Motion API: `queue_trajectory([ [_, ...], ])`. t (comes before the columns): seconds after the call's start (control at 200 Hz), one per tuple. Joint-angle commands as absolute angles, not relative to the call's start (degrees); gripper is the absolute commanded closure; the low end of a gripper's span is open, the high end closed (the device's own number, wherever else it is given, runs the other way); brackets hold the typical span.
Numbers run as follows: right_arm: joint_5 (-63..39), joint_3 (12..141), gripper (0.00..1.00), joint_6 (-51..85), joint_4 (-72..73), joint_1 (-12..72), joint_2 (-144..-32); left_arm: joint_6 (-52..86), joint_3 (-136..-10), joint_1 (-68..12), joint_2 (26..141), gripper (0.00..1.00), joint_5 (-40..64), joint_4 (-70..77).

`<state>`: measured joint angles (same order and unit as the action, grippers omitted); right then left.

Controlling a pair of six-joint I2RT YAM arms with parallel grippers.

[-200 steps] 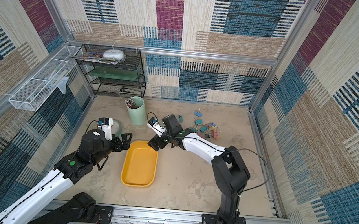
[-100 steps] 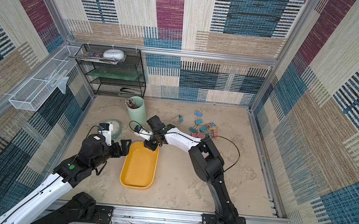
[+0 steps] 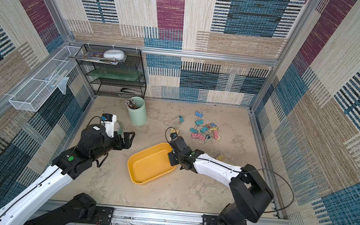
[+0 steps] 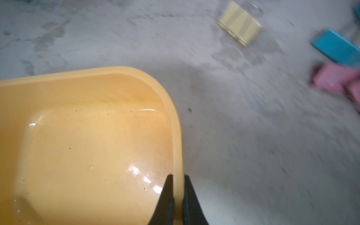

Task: Put the binder clips in the storage box
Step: Adjust the storage box at the center of the board.

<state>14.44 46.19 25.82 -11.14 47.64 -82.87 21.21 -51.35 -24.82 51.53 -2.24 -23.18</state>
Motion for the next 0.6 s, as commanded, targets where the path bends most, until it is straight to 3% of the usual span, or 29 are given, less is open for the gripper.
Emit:
queue_trajectory([
  [0.0, 22.68, 37.71, 1.0, 45.87, -14.05, 48.07, -73.5, 12.65, -56.94, -24.77, 55.22, 0.0, 4.53, -27.49],
  [0.225, 18.74, 28.84, 1.0, 49.24, -15.19, 48.95, -63.55, 3.56, -62.6, -24.79, 59.8, 0.0, 8.87, -26.92],
  [0.386, 15.68, 28.6, 0.84, 51.71, -16.3, 49.48, -62.65, 1.75, -60.25, -24.73, 60.13, 0.0, 11.6, -24.41],
  [0.476, 19.66, 33.04, 0.73, 50.02, -19.83, 49.48, -59.94, 3.65, -57.48, -24.78, 58.94, 0.0, 13.05, -22.27],
  [0.591, 25.47, 40.19, 0.62, 37.2, -14.51, 48.78, -59.1, 6.28, -55.46, -24.76, 57.11, 0.0, 15.68, -20.31],
])
